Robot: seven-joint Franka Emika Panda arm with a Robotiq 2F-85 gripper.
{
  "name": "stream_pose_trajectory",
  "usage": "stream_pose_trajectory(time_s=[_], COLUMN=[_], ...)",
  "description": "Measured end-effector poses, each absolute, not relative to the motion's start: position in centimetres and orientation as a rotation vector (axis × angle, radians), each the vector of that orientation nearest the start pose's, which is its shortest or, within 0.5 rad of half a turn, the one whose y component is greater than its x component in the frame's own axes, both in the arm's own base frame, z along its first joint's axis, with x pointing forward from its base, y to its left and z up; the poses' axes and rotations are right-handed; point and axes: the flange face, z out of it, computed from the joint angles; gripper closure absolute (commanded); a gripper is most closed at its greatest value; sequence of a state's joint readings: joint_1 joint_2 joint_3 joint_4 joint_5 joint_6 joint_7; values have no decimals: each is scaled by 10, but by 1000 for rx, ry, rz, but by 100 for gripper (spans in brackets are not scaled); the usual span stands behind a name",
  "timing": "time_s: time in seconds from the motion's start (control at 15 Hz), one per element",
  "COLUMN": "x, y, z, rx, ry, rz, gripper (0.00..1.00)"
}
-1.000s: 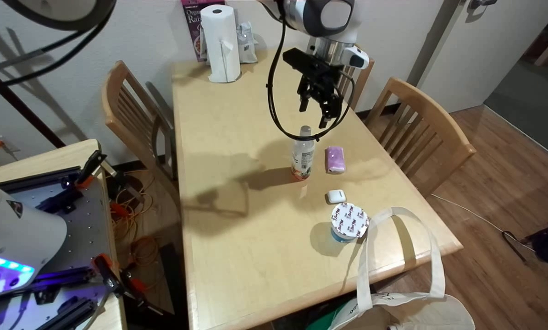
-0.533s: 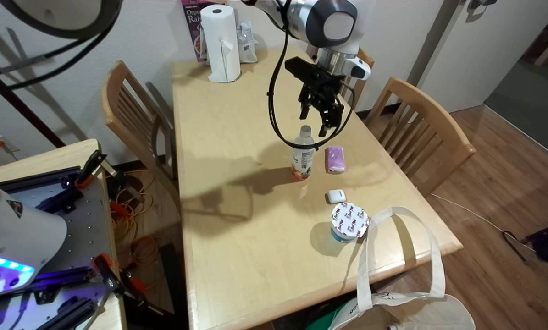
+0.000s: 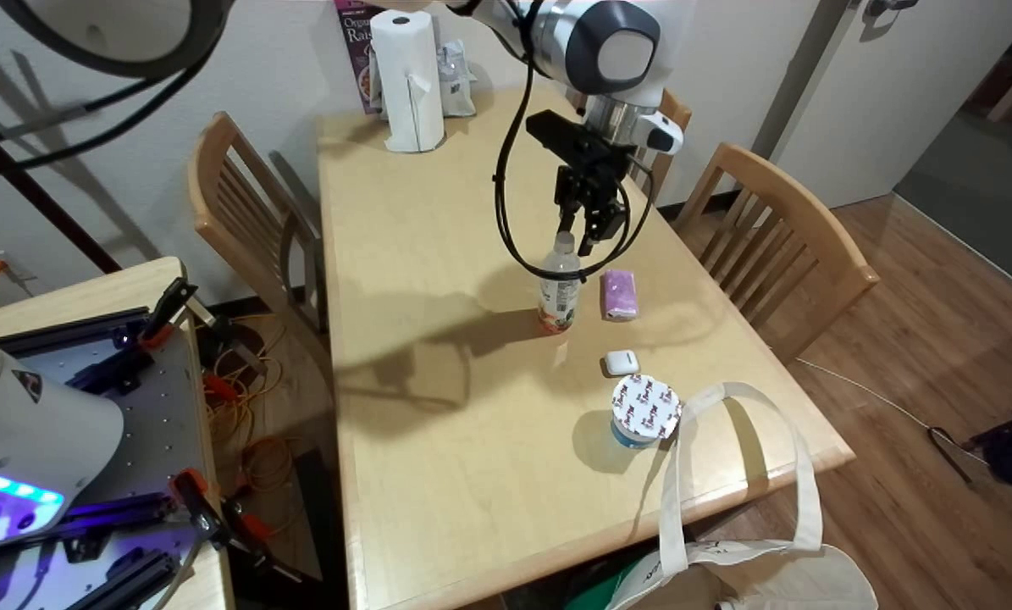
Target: Lay down the bottle on the table
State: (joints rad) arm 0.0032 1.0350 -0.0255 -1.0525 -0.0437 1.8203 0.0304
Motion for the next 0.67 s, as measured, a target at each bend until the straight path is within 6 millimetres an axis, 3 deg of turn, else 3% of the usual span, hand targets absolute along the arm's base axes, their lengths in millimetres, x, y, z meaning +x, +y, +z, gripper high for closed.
stream_pose_trajectory(time_s=[0.27, 0.4, 0.47, 0.53, 0.67], x=[745, 745, 744, 744, 744], y=[-13, -13, -13, -13, -14], z=[179, 179, 179, 179, 180], rx=[-3177, -3176, -3175, -3175, -3170], ry=[40, 40, 41, 41, 53], rz=[426, 431, 435, 436, 444], gripper=[98, 100, 69, 73, 67])
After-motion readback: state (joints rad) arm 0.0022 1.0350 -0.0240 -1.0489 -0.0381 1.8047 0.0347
